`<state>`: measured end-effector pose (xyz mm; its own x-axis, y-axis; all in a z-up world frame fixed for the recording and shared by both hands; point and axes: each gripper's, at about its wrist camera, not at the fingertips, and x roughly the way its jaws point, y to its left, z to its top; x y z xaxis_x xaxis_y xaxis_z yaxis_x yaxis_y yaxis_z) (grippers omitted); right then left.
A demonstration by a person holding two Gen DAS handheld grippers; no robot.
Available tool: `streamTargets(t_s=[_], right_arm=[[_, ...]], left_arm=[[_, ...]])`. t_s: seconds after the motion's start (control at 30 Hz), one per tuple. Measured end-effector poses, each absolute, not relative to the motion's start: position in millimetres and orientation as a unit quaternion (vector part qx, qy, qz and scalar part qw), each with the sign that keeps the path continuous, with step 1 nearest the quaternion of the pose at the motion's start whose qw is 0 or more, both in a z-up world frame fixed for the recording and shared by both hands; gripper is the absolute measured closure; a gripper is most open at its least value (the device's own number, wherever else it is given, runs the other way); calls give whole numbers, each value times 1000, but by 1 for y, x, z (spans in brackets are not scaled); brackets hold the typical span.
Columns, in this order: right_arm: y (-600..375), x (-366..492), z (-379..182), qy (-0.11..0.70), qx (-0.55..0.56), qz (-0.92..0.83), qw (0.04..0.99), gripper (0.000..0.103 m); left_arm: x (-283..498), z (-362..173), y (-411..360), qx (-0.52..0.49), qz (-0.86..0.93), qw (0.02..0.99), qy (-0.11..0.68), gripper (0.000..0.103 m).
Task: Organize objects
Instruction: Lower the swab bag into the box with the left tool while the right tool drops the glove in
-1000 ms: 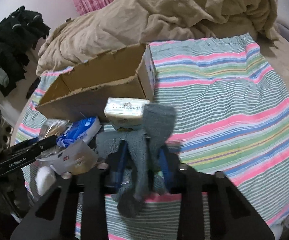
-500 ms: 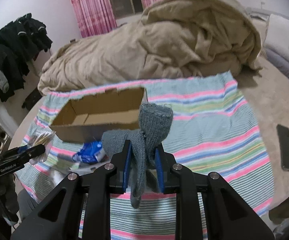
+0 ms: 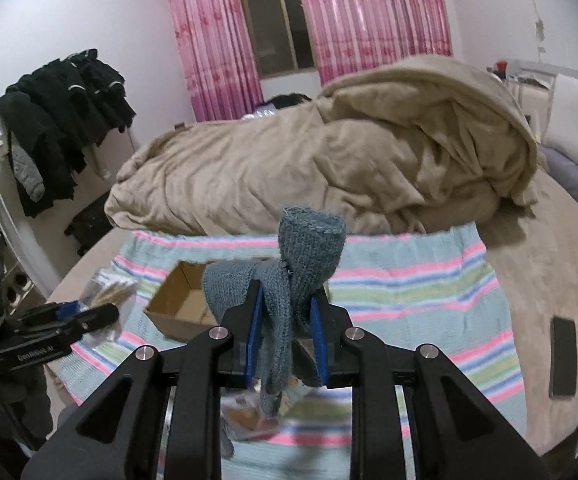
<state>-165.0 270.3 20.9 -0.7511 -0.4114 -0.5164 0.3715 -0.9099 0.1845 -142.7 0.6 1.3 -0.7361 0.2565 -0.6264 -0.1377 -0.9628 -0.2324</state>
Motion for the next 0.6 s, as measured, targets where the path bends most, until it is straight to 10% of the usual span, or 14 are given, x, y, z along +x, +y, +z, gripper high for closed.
streamTargets(t_s=[0.6], right_arm=[[231, -243, -2, -35, 303, -922, 238, 79]], left_arm=[[-232, -36, 22, -376, 915, 124, -75, 56]])
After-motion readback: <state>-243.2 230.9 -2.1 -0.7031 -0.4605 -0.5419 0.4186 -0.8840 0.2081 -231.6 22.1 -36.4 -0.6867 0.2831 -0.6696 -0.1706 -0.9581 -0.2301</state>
